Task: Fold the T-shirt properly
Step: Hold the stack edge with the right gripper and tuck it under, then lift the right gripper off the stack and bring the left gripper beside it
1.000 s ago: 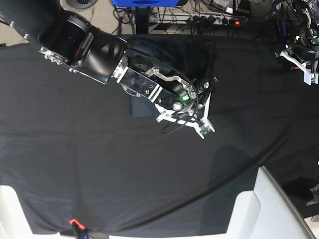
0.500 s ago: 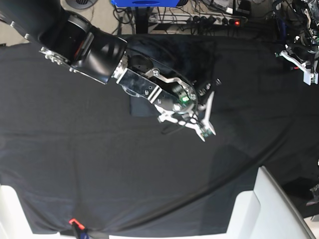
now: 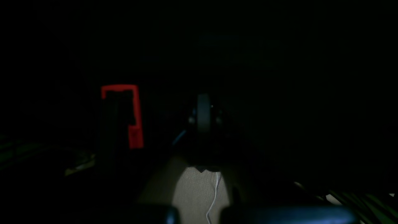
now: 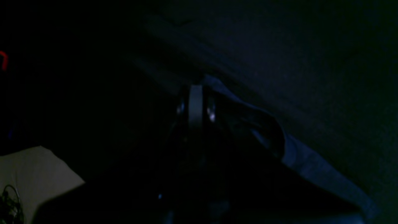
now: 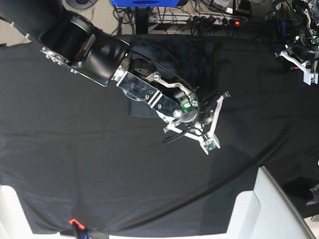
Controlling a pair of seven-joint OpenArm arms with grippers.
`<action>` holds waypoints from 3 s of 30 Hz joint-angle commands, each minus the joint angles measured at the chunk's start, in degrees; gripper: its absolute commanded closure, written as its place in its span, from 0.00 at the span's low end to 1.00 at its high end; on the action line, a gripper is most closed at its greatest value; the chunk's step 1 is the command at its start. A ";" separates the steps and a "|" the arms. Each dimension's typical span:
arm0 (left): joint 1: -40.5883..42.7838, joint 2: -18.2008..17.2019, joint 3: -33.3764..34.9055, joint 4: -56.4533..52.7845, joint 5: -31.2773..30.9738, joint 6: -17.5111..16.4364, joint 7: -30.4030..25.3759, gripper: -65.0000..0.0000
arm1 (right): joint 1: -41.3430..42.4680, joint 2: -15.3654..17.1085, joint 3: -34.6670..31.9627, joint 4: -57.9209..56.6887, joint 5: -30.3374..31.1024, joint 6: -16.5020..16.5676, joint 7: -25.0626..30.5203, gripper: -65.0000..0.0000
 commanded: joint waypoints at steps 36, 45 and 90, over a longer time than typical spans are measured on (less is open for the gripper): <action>-3.62 -1.39 -0.38 -1.18 -0.53 -0.17 -0.50 1.00 | -12.26 9.95 0.29 18.84 -0.63 0.15 -11.26 0.96; -3.62 -1.30 -0.29 -1.62 -0.53 -0.17 -0.41 1.00 | -12.26 9.42 -1.82 11.10 -0.28 0.41 -6.69 0.96; -6.87 -2.97 12.63 2.86 -29.98 -8.03 17.09 0.38 | -13.40 13.03 1.52 24.20 -0.37 0.15 -12.67 0.96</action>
